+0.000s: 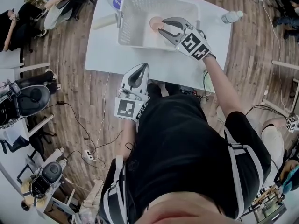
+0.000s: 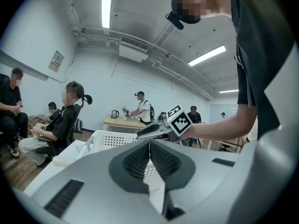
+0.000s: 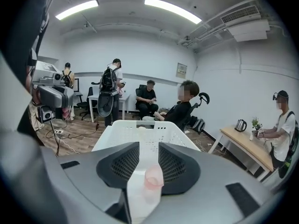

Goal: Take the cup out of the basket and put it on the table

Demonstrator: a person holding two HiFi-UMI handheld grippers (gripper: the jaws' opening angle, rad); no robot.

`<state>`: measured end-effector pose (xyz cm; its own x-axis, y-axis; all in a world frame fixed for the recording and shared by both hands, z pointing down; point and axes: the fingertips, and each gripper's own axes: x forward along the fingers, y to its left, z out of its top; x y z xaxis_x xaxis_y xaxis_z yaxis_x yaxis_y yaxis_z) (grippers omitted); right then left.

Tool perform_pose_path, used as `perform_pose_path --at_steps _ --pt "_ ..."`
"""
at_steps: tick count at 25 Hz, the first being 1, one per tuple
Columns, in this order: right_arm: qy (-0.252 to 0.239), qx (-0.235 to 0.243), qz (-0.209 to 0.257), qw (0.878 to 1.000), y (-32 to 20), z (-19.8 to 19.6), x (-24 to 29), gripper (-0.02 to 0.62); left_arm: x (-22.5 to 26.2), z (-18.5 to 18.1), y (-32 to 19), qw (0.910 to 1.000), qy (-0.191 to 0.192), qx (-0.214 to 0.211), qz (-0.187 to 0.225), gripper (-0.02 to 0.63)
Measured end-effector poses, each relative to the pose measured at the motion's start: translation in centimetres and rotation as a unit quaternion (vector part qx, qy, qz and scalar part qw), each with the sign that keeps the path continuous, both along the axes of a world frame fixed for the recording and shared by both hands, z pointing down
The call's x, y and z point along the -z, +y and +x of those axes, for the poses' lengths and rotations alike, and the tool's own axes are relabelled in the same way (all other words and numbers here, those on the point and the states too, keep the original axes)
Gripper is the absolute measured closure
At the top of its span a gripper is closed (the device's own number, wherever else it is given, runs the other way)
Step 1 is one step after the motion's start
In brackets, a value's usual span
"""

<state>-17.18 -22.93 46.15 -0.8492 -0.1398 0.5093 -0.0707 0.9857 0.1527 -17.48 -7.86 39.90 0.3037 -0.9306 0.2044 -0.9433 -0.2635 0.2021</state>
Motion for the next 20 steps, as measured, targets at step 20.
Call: perform_pose_path --at_steps 20 --pt "0.089 0.057 -0.006 0.994 -0.9 -3.4 -8.3 0.463 -0.5 -0.7 0.2 1.0 0.001 0.001 -0.004 0.584"
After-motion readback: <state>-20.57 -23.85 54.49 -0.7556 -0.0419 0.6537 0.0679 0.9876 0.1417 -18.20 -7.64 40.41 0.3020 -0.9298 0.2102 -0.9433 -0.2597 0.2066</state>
